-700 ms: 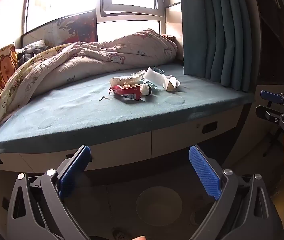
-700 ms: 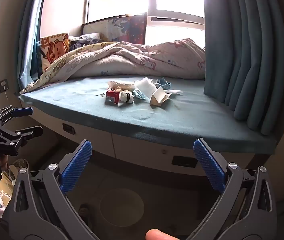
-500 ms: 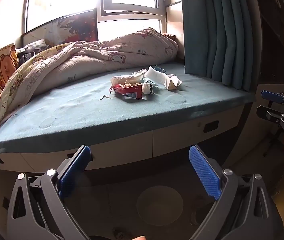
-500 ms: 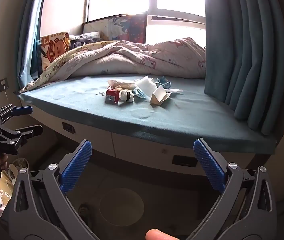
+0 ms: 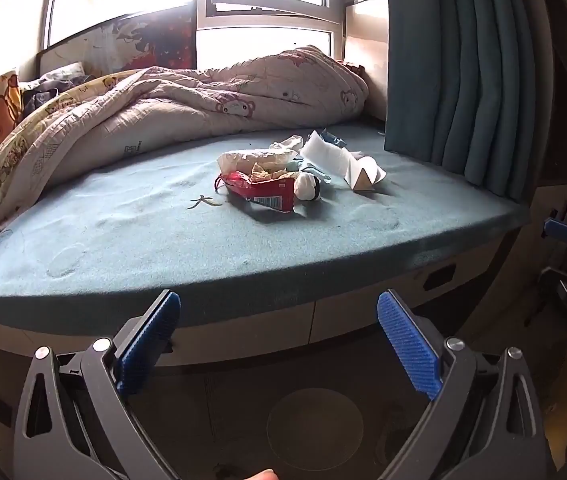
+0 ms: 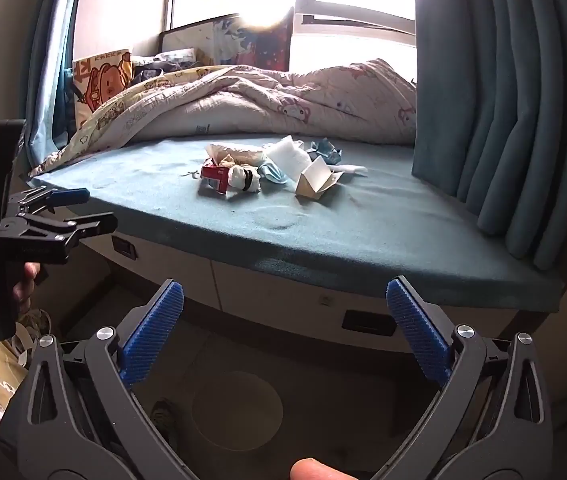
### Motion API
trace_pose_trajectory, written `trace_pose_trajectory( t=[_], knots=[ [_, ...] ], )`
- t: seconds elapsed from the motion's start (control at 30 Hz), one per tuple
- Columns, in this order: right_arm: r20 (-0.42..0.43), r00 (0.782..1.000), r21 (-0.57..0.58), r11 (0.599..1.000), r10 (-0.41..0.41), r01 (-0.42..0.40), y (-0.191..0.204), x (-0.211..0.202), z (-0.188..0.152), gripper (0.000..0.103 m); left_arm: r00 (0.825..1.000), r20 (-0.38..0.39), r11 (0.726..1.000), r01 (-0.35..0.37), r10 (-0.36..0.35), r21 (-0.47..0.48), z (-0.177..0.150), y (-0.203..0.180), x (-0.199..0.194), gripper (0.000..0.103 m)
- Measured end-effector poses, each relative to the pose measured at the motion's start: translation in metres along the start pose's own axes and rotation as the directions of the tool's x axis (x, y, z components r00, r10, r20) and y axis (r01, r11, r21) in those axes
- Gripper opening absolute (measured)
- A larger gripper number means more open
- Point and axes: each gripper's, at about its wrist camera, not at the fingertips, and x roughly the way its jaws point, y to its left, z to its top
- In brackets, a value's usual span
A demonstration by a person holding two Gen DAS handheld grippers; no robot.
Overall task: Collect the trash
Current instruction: 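Reach the left gripper toward the red snack wrapper and grasp it, then grasp the folded white paper with the right gripper while the left holds the wrapper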
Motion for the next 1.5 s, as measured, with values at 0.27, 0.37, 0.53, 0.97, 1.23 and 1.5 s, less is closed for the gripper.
trace_pose_trajectory(
  t=[0.27, 0.37, 0.53, 0.97, 1.23, 1.5],
  knots=[
    [-0.031, 0.999, 0.009, 1.000, -0.005, 0.006, -0.016, 0.040, 0.010, 0.098, 0.999, -0.027, 1.000, -0.026, 0.026, -0.010, 0.052, 0.017, 0.089, 0.097],
    [-0.039, 0.999, 0.016, 1.000, -0.015, 0.016, -0.024, 0.057, 0.015, 0.098, 0.998, -0.051, 1.000, -0.025, 0.024, -0.015, 0.067, 0.022, 0.122, 0.097],
    [-0.045, 0.999, 0.037, 0.999, -0.015, 0.017, -0.034, 0.079, 0.022, 0.098, 0.996, -0.083, 0.998, -0.048, 0.045, -0.033, 0.078, 0.029, 0.157, 0.087],
    [-0.073, 0.997, 0.031, 1.000, -0.002, 0.004, -0.033, 0.112, 0.032, 0.098, 0.990, -0.118, 0.993, 0.068, -0.079, -0.096, 0.080, 0.045, 0.176, 0.016],
    [-0.063, 0.998, 0.016, 1.000, -0.002, 0.003, -0.027, 0.117, 0.042, 0.098, 0.992, -0.092, 0.993, 0.082, -0.090, -0.090, 0.077, 0.052, 0.165, 0.006],
    [-0.077, 0.994, 0.003, 0.997, -0.081, 0.081, -0.036, 0.148, 0.071, 0.098, 0.995, -0.051, 0.994, 0.087, -0.090, -0.071, 0.067, 0.056, 0.135, 0.002]
  ],
)
